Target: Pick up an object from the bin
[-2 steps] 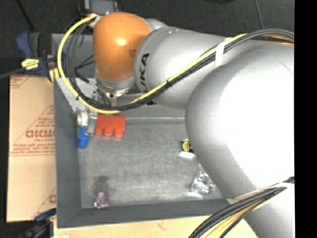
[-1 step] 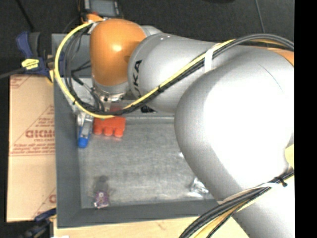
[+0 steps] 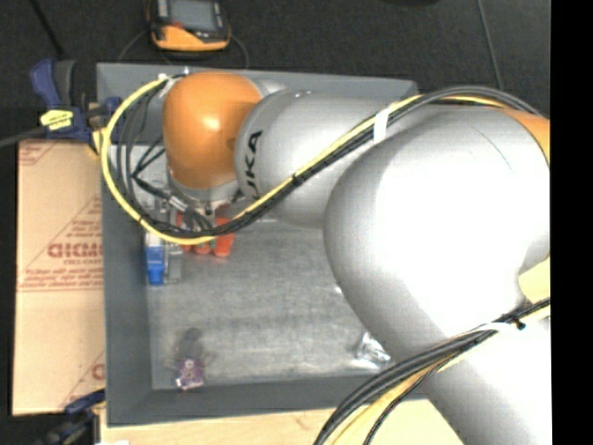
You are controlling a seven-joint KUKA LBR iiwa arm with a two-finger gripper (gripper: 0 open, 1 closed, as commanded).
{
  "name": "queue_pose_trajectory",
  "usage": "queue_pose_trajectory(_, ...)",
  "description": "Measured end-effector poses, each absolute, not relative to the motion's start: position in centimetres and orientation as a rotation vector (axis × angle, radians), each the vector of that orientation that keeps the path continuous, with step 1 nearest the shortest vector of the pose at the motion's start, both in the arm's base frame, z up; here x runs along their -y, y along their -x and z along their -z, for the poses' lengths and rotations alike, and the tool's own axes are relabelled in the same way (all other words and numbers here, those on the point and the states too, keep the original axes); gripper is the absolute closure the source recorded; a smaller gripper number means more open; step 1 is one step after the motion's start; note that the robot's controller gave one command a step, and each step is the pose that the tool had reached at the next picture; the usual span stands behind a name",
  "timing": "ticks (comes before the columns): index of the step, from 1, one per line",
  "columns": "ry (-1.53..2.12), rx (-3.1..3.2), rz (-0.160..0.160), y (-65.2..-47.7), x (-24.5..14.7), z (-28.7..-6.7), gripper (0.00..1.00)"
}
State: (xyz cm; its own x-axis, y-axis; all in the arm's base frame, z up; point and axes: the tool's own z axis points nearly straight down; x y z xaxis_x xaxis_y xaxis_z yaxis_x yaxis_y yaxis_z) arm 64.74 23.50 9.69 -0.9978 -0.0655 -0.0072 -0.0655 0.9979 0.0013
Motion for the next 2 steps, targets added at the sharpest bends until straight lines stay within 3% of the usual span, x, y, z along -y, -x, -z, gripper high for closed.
queue_pose_trajectory(1,0.807,-3.001,-0.006,-64.2,-23.4,-8.3,0.00)
queue_pose_trajectory(2,1.594,-2.701,0.003,-59.8,-22.8,-7.2,0.00)
